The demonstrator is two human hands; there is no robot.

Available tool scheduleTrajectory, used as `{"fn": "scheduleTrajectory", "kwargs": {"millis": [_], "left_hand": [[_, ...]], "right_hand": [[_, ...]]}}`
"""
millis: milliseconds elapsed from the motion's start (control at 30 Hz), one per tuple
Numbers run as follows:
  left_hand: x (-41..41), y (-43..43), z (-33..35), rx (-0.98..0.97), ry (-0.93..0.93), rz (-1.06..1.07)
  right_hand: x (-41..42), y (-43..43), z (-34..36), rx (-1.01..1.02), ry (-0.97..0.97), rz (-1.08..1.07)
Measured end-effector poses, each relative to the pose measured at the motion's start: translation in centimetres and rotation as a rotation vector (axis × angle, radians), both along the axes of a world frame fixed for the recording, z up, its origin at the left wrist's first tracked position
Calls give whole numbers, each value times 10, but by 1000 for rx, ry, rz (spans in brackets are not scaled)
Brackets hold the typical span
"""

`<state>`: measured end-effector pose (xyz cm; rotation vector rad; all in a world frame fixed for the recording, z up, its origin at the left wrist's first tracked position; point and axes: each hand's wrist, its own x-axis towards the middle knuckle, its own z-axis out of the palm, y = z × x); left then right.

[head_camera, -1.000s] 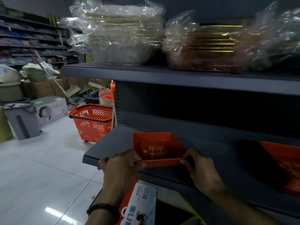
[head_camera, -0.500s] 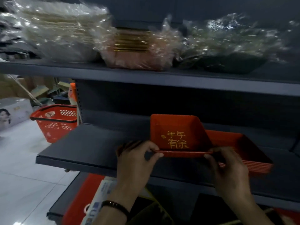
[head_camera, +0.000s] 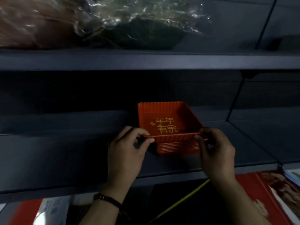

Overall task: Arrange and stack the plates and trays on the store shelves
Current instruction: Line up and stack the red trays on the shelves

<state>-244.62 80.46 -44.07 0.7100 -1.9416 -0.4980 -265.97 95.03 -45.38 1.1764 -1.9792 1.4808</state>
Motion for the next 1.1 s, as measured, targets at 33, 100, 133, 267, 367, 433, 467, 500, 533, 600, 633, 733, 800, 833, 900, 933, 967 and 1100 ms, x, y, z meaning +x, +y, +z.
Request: {"fn": "scheduleTrajectory", "kwargs": {"millis": [33, 100, 133, 267, 367, 433, 467, 500, 533, 600, 633, 733, 800, 833, 900, 933, 967, 1100], "left_hand": [[-8, -2, -2, 2, 3, -7], [-24, -6, -6, 19, 6, -26], [-31, -8, -9, 31, 7, -35], [-52, -17, -16, 39, -7, -55], [-60, -21, -23, 44, -17, -71], [-63, -24, -27, 54, -20, -74], [-63, -25, -29, 60, -24, -76], [-64, -25, -31, 65, -31, -79], [-63, -25, -32, 69, -41, -83], [-60, -27, -33, 65, -73, -100], [-57, -29, -34, 50, -104, -109], [-50, -32, -36, 36, -173, -145], [-50, -29, -38, 133, -127, -148], [-52, -27, -38, 218, -69, -130], [-58, -24, -41, 432, 57, -89], [-61, -22, -40, 545, 108, -92], [-64, -21, -42, 644, 146, -120], [-73, -17, -46, 838, 142, -286]], "right_hand": [[-6, -1, 0, -2, -13, -8], [-17, -4, -1, -2, -56, -14], [-22, -5, -2, 1, -76, -17], [-38, -8, -6, 41, -82, -45], [-45, -8, -12, 86, -80, -63], [-48, -10, -15, 107, -113, -69], [-48, -11, -16, 116, -123, -70], [-47, -12, -16, 120, -133, -68], [-47, -12, -17, 125, -142, -67], [-47, -12, -21, 160, -159, -81], [-48, -12, -23, 194, -170, -97], [-46, -11, -24, 260, -281, -82], [-42, -11, -21, 247, -333, -30], [-39, -10, -19, 233, -349, -22], [-41, -10, -17, 175, -419, -30], [-44, -10, -17, 140, -485, -38], [-47, -10, -17, 104, -576, -36], [-58, -15, -13, -65, -1004, 109]]}}
